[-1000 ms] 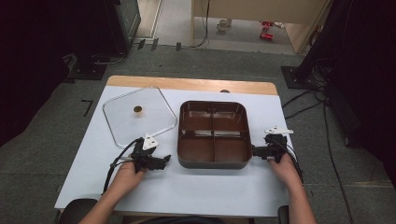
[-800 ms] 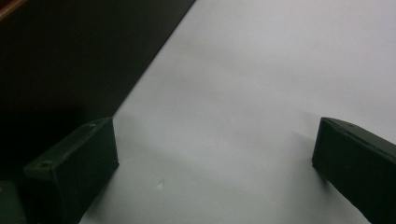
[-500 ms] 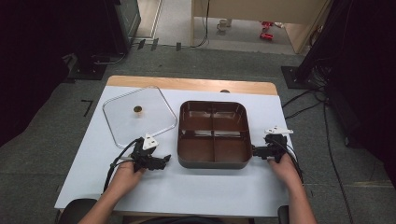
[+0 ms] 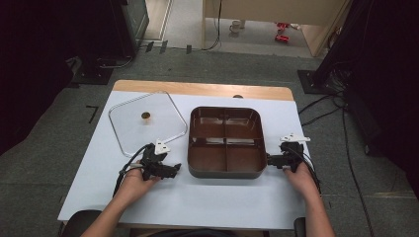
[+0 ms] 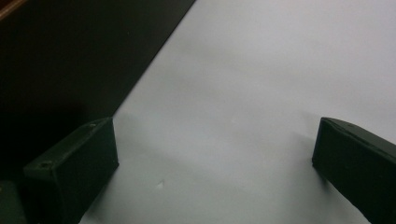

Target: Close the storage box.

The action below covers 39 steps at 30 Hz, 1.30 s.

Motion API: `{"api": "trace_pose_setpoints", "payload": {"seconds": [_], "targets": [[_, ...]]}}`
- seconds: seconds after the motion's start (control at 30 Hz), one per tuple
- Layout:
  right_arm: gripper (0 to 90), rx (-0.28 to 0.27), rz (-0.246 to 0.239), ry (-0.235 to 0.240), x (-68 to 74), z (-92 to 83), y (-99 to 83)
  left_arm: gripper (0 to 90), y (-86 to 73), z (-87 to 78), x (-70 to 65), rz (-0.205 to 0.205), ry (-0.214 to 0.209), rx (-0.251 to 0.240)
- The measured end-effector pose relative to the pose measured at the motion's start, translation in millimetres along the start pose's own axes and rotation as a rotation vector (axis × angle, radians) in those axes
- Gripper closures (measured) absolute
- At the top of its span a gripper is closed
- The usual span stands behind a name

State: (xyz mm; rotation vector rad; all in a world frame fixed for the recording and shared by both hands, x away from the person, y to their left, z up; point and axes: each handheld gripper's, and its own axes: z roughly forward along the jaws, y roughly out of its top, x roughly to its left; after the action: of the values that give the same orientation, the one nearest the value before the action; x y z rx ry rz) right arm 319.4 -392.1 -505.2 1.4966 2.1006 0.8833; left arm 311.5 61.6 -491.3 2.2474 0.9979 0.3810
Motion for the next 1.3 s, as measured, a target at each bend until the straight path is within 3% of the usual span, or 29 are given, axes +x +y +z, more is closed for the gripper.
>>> {"api": "trace_pose_setpoints", "payload": {"seconds": [0.23,0.37,0.57,0.73,0.83,1.1,1.3], "targets": [[0.0,-0.001,0.0,0.0,0.0,0.1,0.0,14.0,0.4,-0.3,1.5,0.034,-0.036,-0.001],[0.0,-0.002,0.0,0.0,0.0,0.1,0.0,15.3,3.8,-2.8,-0.4,0.054,-0.021,0.006],[0.0,-0.001,0.0,0.0,0.0,0.1,0.0,15.4,7.9,-10.9,4.3,0.024,-0.043,-0.025],[0.0,-0.002,0.0,0.0,0.0,0.1,0.0,17.8,12.4,-18.9,10.9,0.037,-0.059,-0.018],[0.0,0.0,0.0,0.0,0.0,0.0,0.0,20.2,16.3,-24.7,17.6,0.019,-0.078,-0.038],[0.0,-0.001,0.001,0.0,0.0,0.1,0.0,24.0,21.9,-28.3,28.7,0.03,-0.07,-0.062],[0.0,-0.002,0.0,0.0,0.0,0.1,0.0,24.8,26.7,-26.4,40.4,0.008,-0.067,-0.057]]}}
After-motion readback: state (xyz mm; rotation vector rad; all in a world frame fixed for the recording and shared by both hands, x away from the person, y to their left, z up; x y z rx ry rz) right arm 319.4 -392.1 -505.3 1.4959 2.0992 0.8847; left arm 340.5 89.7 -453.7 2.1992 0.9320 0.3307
